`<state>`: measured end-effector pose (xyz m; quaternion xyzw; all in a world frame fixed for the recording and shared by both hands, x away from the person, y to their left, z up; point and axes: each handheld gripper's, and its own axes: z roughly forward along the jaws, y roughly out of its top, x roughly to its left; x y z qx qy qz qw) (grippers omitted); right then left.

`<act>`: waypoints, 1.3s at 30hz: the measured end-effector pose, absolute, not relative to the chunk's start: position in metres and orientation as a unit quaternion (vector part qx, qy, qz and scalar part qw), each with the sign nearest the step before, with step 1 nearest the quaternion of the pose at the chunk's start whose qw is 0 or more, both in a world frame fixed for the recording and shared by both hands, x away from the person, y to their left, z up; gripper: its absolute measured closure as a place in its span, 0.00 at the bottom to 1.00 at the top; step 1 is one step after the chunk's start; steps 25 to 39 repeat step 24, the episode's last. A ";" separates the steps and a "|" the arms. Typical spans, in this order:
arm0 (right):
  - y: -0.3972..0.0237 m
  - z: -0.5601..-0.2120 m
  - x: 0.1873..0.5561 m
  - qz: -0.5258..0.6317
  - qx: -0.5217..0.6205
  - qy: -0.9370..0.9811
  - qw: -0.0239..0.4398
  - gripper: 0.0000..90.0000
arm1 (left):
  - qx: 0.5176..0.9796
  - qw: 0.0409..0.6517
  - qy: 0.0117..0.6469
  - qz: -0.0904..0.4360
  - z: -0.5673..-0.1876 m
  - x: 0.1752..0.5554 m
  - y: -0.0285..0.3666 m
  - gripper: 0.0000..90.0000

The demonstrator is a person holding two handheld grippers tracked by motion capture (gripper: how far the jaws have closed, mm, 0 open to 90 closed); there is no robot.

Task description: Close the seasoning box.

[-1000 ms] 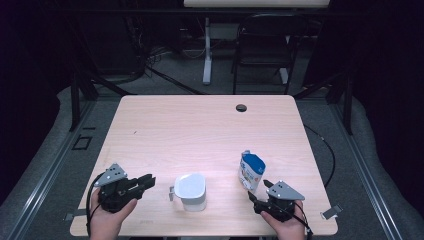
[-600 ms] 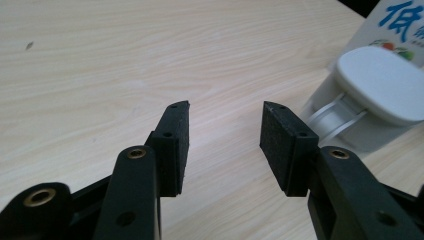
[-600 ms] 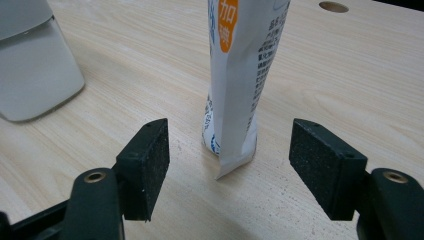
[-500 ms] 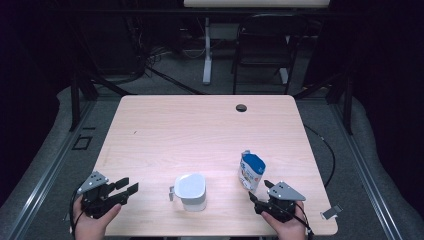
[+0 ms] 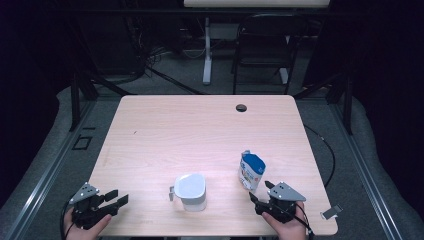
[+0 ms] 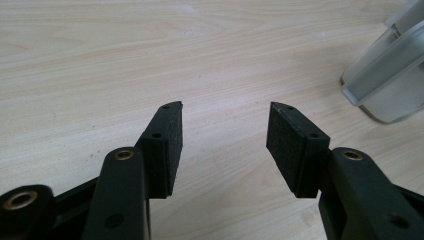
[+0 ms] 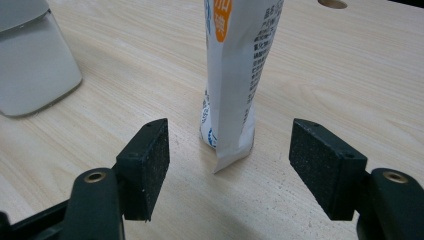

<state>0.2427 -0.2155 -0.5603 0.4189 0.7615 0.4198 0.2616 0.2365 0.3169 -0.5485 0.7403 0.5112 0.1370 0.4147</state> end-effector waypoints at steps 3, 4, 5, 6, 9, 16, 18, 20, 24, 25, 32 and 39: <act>-0.215 -0.562 0.243 0.416 0.415 0.766 0.261 0.36 | 0.739 0.416 0.514 0.131 -0.551 0.237 0.321 0.54; -0.215 -0.562 0.243 0.415 0.414 0.767 0.261 0.36 | 0.737 0.418 0.515 0.132 -0.553 0.237 0.322 0.54; -0.214 -0.563 0.243 0.416 0.414 0.766 0.261 0.36 | 0.737 0.417 0.516 0.129 -0.554 0.238 0.323 0.54; -0.214 -0.563 0.243 0.416 0.414 0.766 0.261 0.36 | 0.737 0.417 0.516 0.129 -0.554 0.238 0.323 0.54; -0.213 -0.563 0.243 0.411 0.413 0.770 0.261 0.36 | 0.736 0.410 0.524 0.125 -0.560 0.240 0.328 0.54; -0.210 -0.567 0.243 0.407 0.413 0.772 0.260 0.36 | 0.732 0.399 0.539 0.122 -0.572 0.244 0.332 0.53; -0.210 -0.567 0.243 0.405 0.413 0.773 0.261 0.36 | 0.732 0.400 0.538 0.122 -0.572 0.245 0.333 0.52; -0.210 -0.568 0.242 0.407 0.414 0.772 0.261 0.36 | 0.735 0.399 0.536 0.117 -0.570 0.245 0.333 0.52; -0.211 -0.568 0.242 0.404 0.413 0.774 0.261 0.36 | 0.733 0.402 0.534 0.122 -0.570 0.246 0.331 0.51; -0.211 -0.568 0.242 0.404 0.413 0.774 0.261 0.36 | 0.733 0.402 0.534 0.122 -0.570 0.246 0.331 0.51; -0.211 -0.568 0.242 0.404 0.413 0.774 0.261 0.36 | 0.733 0.402 0.534 0.122 -0.570 0.246 0.331 0.51; -0.211 -0.568 0.242 0.404 0.413 0.774 0.261 0.36 | 0.733 0.402 0.534 0.122 -0.570 0.246 0.331 0.51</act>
